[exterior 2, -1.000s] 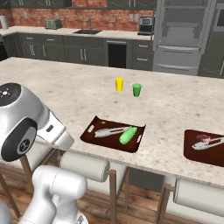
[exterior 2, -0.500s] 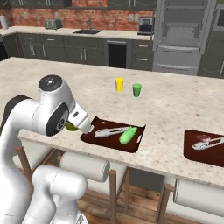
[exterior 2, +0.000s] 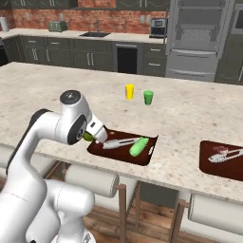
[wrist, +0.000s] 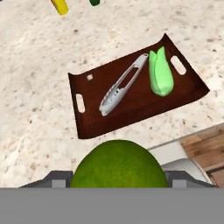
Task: Gather the lime and corn from the fridge and place them on a tray on the dining counter. Then gather the steaks from the fridge and place them on the other tray.
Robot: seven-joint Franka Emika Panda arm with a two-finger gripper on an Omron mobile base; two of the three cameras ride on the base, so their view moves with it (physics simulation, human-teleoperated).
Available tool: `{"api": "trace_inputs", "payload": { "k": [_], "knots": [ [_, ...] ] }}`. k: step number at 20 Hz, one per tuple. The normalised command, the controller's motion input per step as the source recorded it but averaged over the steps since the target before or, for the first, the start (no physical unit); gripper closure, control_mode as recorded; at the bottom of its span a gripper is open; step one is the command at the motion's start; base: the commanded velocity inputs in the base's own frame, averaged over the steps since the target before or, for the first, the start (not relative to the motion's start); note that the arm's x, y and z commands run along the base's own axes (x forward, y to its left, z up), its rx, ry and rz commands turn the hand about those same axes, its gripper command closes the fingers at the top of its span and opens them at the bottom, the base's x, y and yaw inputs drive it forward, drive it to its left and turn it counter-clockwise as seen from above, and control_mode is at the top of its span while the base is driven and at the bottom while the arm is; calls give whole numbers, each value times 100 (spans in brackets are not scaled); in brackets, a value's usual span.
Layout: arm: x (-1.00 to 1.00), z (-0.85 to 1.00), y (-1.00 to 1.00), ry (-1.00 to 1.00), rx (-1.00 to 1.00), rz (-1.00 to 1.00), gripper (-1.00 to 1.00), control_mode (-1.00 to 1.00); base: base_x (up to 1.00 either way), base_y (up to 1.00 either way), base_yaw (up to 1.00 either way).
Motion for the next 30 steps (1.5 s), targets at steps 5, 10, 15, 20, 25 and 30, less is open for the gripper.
{"api": "trace_inputs", "payload": {
  "k": [5, 10, 15, 20, 25, 30],
  "knots": [
    [69, -18, 11, 8, -1, -1, 100, -100, 0, 0, 0],
    [56, -21, 5, 8, 0, 0, 100, -100, 0, 0, 0],
    [54, -40, 4, 10, -1, 0, 100, -100, 0, 0, 0],
    [51, -38, 2, 6, 0, 0, 100, -100, 0, 0, 0],
    [35, -45, 0, 1, 0, 0, 100, -100, 0, 0, 0],
    [25, -32, 0, 0, 0, 0, 100, -100, 0, 0, 0]
  ]
}}
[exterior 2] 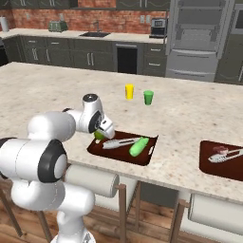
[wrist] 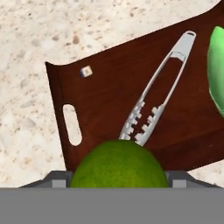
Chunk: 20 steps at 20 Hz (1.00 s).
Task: Gather the lime and corn from the fridge and place them on a tray on the dining counter. Then gather the steaks from the fridge and place them on the other tray.
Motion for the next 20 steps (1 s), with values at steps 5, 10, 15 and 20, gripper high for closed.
{"api": "trace_inputs", "payload": {
  "k": [5, 10, 15, 20],
  "knots": [
    [22, -30, 0, 0, 0, 0, 100, -100, 0, 0, 0],
    [21, -27, 0, 0, 0, 0, 100, -100, 0, 0, 0],
    [20, -22, 0, 0, 0, 0, 100, -100, 0, 0, 0],
    [15, -20, 0, 0, 0, 0, -100, -100, 0, 0, 0]
  ]
}}
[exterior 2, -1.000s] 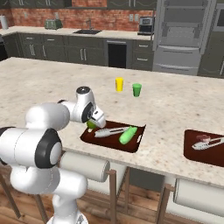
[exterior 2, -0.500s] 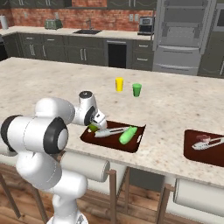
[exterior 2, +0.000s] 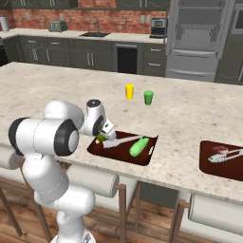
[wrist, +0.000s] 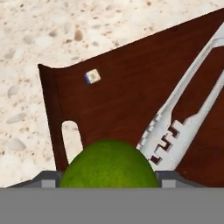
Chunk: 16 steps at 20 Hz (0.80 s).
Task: Gather the lime and corn from the fridge and place them on a tray on the dining counter. Then gather the steaks from the fridge and place them on the other tray.
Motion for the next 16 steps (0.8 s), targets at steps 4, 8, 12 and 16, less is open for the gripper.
{"api": "trace_inputs", "payload": {
  "k": [4, 8, 12, 16],
  "knots": [
    [4, -16, 0, 0, 0, 0, -100, -100, 0, 0, 0],
    [0, -16, -3, 0, 2, 0, -100, -100, 0, 0, 0],
    [0, 5, 0, -3, 0, 0, -100, -100, 0, 0, 0],
    [0, 37, 0, -4, 0, 0, -100, -100, 0, 0, 0]
  ]
}}
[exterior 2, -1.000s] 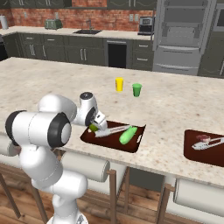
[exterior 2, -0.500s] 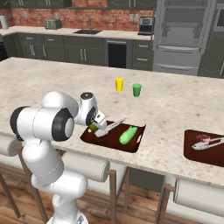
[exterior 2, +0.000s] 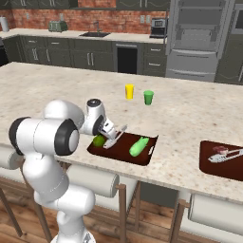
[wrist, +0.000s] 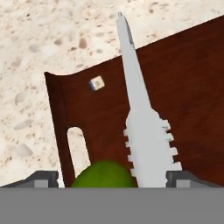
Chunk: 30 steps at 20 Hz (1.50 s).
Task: Gather the lime and corn from the fridge and place them on a tray on the dining counter. Then gather the steaks from the fridge and place them on the other tray.
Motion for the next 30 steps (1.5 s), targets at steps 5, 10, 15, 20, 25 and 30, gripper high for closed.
{"api": "trace_inputs", "payload": {
  "k": [5, 10, 15, 20, 25, 30],
  "knots": [
    [-3, 42, 0, -4, 0, -1, -100, -100, 0, 0, 0],
    [-59, 33, -2, -7, 2, 0, -100, -100, 0, 0, 0],
    [-95, 16, -19, -12, 4, 0, -100, -100, 0, 0, 0],
    [-85, 21, -21, -14, 1, 1, -100, -100, 0, 0, 0],
    [-68, 48, -1, -16, 0, 4, -100, -100, 0, 0, 0],
    [-66, 57, 1, -10, 0, 1, -100, -100, 0, 0, 0]
  ]
}}
